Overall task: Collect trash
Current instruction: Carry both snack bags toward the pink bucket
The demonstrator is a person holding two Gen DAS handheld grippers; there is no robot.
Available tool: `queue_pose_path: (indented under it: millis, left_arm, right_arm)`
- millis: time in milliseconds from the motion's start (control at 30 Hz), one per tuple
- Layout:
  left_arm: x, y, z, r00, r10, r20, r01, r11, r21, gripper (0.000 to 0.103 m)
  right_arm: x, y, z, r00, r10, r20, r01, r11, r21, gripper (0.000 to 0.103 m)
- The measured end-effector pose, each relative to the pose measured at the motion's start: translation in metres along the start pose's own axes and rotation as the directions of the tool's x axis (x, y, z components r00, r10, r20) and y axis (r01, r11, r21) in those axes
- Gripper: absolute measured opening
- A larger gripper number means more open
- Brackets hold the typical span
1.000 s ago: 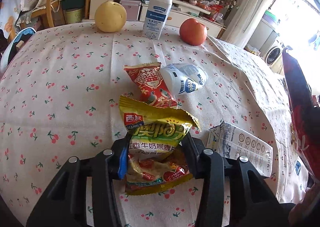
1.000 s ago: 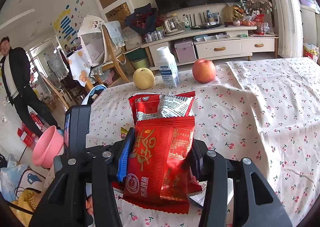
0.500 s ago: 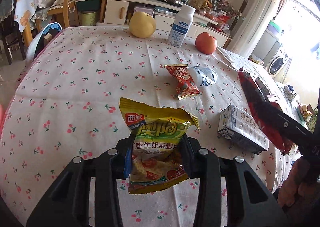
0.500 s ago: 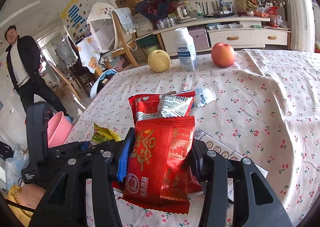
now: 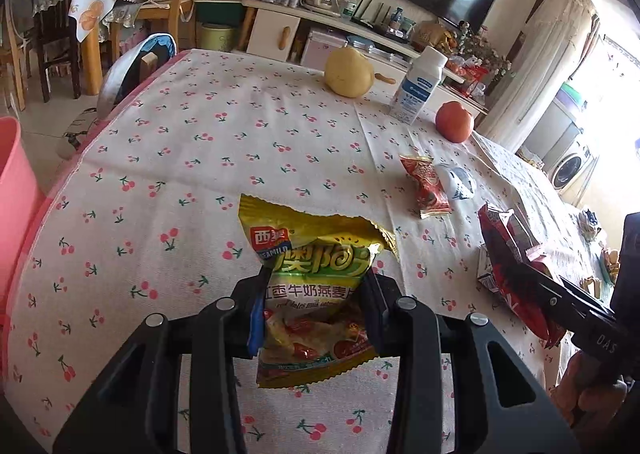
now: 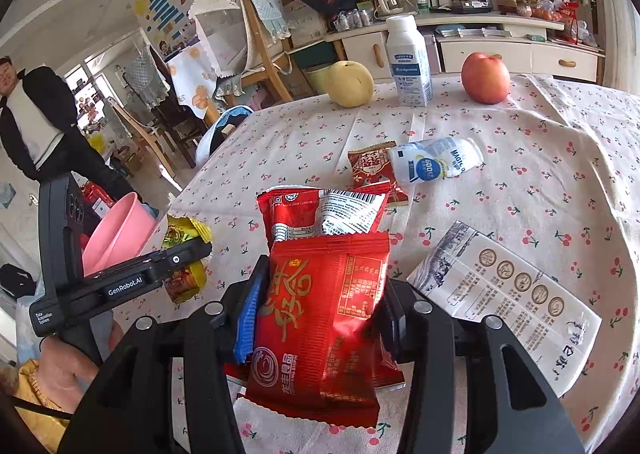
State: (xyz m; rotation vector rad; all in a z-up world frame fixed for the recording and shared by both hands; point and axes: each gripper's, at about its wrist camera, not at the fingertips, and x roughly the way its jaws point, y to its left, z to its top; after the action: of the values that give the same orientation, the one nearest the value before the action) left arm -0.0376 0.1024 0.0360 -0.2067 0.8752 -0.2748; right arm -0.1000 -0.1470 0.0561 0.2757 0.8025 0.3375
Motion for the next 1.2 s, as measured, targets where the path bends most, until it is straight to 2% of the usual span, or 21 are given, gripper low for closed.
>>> queue_pose_path:
  millis: [333,600,967,1200]
  left_arm:
    - [-0.023,0.025,0.016,0.996,0.051,0.078,-0.046,0.997,-0.064,0.04]
    - [-0.049,0.047,0.029,0.984,0.1,0.15,-0.085,0.991,-0.101,0.04]
    - [-0.084,0.091,0.044,0.959,0.174,0.225,-0.133,0.973,-0.189,0.04]
    - [-0.109,0.129,0.05,0.93,0.248,0.272,-0.17,0.945,-0.28,0.04]
  right_arm:
    - [0.012,0.016,-0.004,1.0,0.007,-0.031,-0.008,1.0,-0.017,0.049]
    - [0.015,0.037,0.0,1.0,-0.002,-0.022,0.001,0.999,-0.046,0.049]
    - [0.034,0.081,0.01,0.998,0.045,-0.047,-0.049,0.996,-0.072,0.049]
    - [0.054,0.131,0.023,0.989,0.127,-0.079,-0.135,0.985,-0.103,0.049]
